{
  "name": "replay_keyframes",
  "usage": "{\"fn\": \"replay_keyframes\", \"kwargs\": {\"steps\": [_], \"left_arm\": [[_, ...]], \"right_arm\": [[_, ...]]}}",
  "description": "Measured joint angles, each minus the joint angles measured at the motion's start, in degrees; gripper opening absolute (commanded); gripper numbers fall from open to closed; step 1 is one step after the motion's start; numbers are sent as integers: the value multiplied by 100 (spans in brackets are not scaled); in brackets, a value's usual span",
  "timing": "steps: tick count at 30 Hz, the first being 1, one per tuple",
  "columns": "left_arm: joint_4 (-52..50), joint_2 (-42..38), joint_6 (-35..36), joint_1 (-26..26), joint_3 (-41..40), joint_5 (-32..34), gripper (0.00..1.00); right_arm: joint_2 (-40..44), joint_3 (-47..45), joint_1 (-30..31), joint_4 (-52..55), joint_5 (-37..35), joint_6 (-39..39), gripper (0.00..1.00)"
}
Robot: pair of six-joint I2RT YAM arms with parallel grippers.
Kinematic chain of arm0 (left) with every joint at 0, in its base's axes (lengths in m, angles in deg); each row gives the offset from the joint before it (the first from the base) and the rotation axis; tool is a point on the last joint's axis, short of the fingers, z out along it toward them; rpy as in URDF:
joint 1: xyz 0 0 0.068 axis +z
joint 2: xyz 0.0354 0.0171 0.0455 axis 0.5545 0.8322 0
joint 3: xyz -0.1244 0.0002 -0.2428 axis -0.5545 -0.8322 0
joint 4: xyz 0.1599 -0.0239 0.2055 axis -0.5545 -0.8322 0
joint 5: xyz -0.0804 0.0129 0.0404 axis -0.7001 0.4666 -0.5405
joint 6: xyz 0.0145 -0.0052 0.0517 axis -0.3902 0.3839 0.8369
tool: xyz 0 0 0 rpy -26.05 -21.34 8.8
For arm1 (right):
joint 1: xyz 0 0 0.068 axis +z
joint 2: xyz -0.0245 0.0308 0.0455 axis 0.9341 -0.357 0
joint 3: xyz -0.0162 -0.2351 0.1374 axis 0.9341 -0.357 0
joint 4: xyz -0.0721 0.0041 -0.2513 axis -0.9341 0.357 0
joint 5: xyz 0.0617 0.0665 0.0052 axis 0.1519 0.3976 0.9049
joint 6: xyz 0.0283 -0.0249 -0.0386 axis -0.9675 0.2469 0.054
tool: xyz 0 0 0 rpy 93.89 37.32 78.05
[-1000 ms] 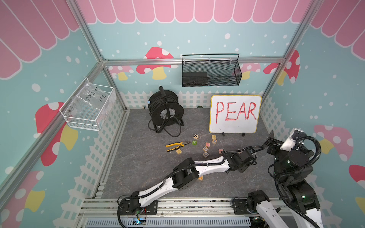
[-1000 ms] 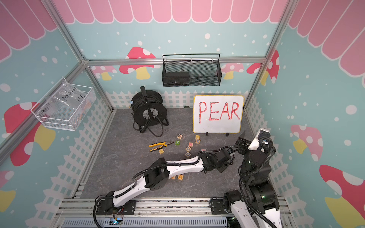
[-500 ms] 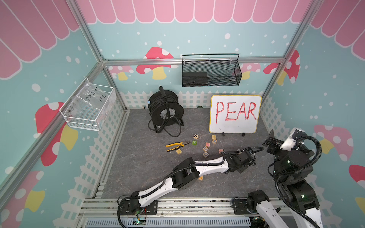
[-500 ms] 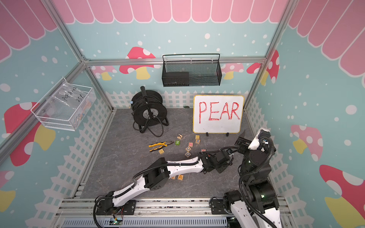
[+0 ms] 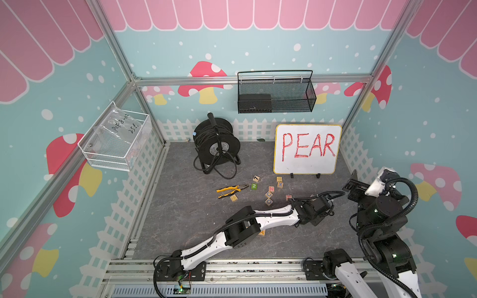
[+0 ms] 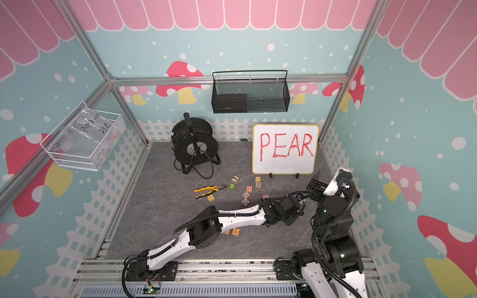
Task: Spell the uppercase word “pear” with letter blocks
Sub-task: Pick up the letter block from the center of the board, then place the letter block at the center of the board.
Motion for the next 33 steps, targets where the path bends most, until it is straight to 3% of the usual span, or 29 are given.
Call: {"fn": "replay_keyframes", "kwargs": {"steps": [16, 22, 33], "left_arm": [[63, -131, 26, 0, -245, 337, 23], [162, -737, 138, 0, -1047, 538, 22], [573, -2592, 195, 4, -3021, 970, 20]], "right_arm": [[20, -68, 0, -33, 2, 20, 100], [7, -109, 0, -37, 170, -13, 99], [-251, -232, 0, -44, 868, -470, 100]]}}
